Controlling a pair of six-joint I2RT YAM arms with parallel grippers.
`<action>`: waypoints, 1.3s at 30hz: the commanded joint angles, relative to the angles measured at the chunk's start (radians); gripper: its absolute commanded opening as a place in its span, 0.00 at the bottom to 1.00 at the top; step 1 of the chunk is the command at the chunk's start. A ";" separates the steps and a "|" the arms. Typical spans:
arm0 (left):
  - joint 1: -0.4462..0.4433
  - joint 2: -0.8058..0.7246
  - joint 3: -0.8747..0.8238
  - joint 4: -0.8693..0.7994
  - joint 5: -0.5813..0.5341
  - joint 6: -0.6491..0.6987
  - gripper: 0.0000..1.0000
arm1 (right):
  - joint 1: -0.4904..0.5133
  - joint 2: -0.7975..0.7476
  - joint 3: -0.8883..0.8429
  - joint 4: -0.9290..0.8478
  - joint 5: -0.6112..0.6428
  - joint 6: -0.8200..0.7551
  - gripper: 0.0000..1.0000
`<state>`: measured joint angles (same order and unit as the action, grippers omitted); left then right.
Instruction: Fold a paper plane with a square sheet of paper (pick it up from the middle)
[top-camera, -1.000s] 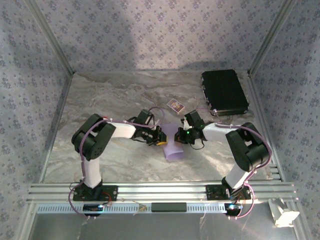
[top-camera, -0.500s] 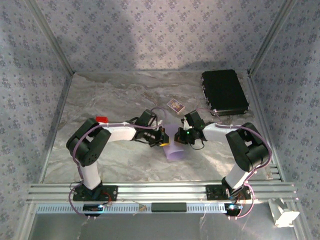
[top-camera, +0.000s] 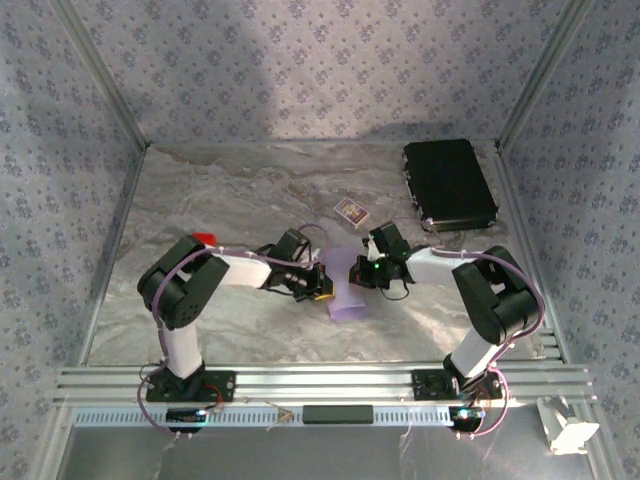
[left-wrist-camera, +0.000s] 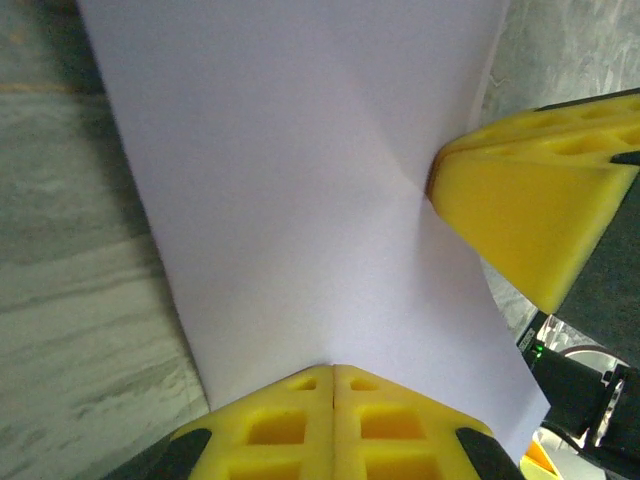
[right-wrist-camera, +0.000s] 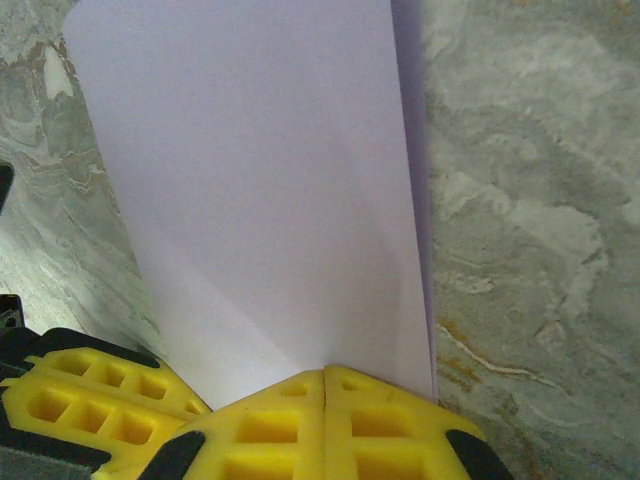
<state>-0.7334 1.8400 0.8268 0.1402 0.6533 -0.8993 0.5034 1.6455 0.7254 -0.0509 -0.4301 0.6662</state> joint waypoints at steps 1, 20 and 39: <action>-0.012 -0.011 -0.028 -0.052 -0.059 0.035 0.00 | -0.007 0.019 -0.049 -0.122 0.090 0.013 0.00; -0.044 -0.062 -0.020 0.007 0.028 -0.003 0.00 | -0.002 0.014 -0.058 -0.109 0.109 0.030 0.00; -0.059 -0.122 -0.023 -0.068 -0.014 0.049 0.00 | -0.002 0.003 -0.065 -0.105 0.113 0.032 0.00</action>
<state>-0.7818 1.7672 0.7826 0.0994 0.6380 -0.8639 0.5045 1.6295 0.7048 -0.0334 -0.4156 0.6918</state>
